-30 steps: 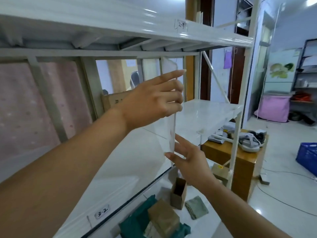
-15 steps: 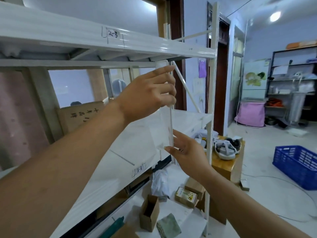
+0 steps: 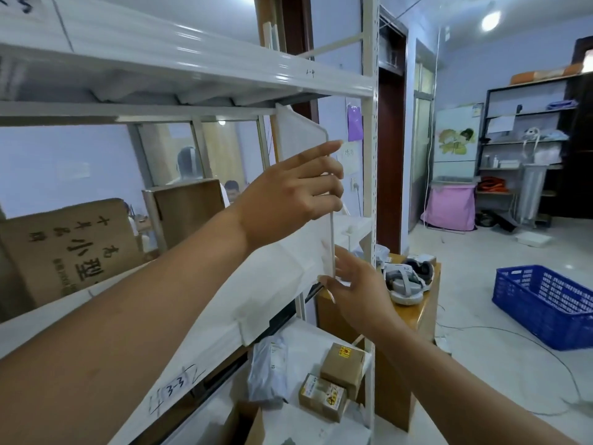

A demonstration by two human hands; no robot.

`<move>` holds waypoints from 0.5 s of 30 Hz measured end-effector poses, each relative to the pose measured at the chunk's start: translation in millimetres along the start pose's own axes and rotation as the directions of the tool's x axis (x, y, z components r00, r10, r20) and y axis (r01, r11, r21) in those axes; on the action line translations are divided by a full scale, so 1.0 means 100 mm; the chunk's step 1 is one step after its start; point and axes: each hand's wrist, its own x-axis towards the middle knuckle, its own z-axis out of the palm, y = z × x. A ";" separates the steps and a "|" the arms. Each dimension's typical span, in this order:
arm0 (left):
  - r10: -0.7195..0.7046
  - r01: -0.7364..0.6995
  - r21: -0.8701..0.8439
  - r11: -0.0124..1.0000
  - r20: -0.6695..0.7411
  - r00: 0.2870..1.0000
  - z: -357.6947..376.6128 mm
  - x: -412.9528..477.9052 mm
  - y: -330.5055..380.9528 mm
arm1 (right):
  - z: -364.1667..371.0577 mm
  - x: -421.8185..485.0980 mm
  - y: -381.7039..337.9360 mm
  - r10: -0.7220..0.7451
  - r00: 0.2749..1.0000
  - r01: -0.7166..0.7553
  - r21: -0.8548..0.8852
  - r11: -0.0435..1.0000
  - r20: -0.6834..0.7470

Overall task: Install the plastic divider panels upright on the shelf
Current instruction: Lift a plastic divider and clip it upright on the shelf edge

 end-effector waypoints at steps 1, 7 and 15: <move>0.012 -0.012 0.003 1.000 0.007 1.000 0.12 0.01 -0.04 | -0.02 0.10 0.08 0.000 1.000 0.000 0.009 1.000 0.003; 0.031 -0.030 -0.008 1.000 0.016 0.999 0.77 0.11 -0.43 | -0.14 0.73 0.41 0.009 1.000 -0.009 0.031 0.999 0.013; 0.050 -0.047 -0.066 0.997 0.032 0.998 1.55 0.23 -0.75 | -0.35 1.38 0.80 0.000 1.000 -0.001 0.041 0.999 0.028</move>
